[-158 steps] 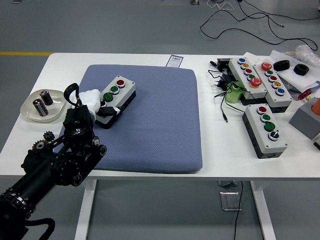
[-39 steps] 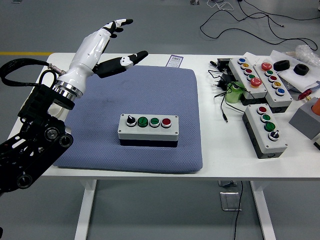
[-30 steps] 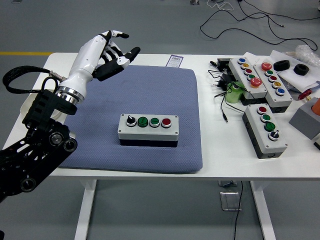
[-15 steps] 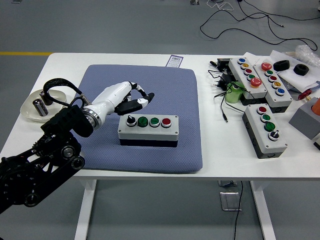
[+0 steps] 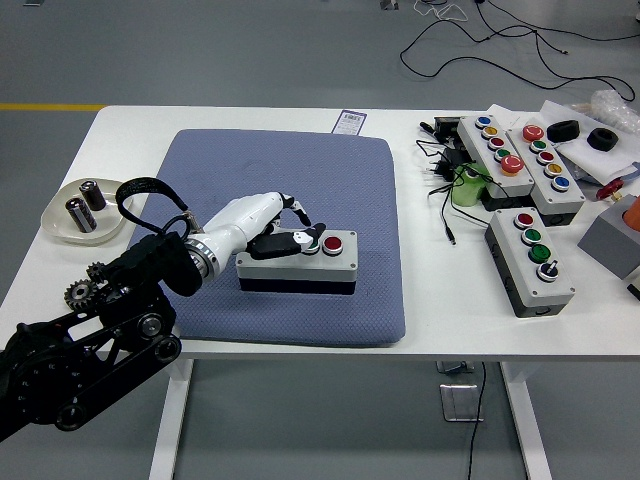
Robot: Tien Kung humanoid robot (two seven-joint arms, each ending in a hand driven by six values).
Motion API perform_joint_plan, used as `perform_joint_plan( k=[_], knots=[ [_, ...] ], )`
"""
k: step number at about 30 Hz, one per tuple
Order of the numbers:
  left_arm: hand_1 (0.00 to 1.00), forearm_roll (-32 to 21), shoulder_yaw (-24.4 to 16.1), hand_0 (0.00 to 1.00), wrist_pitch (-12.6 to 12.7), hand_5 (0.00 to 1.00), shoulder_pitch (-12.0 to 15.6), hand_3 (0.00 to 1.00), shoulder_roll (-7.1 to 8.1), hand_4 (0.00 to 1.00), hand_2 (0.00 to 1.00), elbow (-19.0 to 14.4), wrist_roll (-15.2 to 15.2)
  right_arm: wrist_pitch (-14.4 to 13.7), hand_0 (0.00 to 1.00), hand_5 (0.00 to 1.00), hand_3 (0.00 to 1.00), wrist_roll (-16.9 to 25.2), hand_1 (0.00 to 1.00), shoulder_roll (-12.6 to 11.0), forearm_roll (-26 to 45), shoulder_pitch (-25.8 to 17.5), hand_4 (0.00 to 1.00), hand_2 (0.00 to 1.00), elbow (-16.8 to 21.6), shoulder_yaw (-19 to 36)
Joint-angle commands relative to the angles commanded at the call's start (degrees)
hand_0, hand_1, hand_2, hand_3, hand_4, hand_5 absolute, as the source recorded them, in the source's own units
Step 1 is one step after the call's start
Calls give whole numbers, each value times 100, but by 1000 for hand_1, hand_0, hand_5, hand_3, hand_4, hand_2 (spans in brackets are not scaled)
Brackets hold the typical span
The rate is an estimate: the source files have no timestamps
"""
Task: Pick up the button,place it on the desk,press the button,press the button
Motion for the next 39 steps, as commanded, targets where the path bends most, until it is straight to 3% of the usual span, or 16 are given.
perform_joint_plan(
  k=[12, 20, 28, 31, 35, 39],
  knots=[
    [2, 43, 209, 2, 43, 853, -2, 645, -15, 668, 2, 181, 6, 0, 673, 173, 624, 2, 658, 4, 0, 31, 310, 674, 0, -61],
    [2, 71, 212, 2, -262, 853, 18, 648, 31, 668, 2, 151, 71, -2, 673, 173, 624, 4, 658, 1, 0, 36, 310, 674, 0, -67],
    [2, 105, 211, 2, -399, 849, 6, 645, 33, 671, 2, 147, 111, 0, 673, 173, 624, 2, 658, -1, 0, 44, 310, 674, 0, -75],
    [2, 124, 199, 2, -284, 849, 7, 645, 25, 671, 2, 124, 85, -1, 673, 173, 624, 2, 658, 0, 0, 47, 310, 674, 0, -77],
    [2, 134, 154, 2, 179, 856, -13, 652, -12, 672, 2, 22, -59, -3, 673, 173, 624, 4, 658, -2, 0, 47, 310, 674, 0, -78],
    [2, 97, 155, 2, 353, 859, -50, 652, -70, 672, 2, -70, -132, -3, 673, 173, 624, 5, 658, -3, 0, 46, 310, 674, 0, -76]
  ],
)
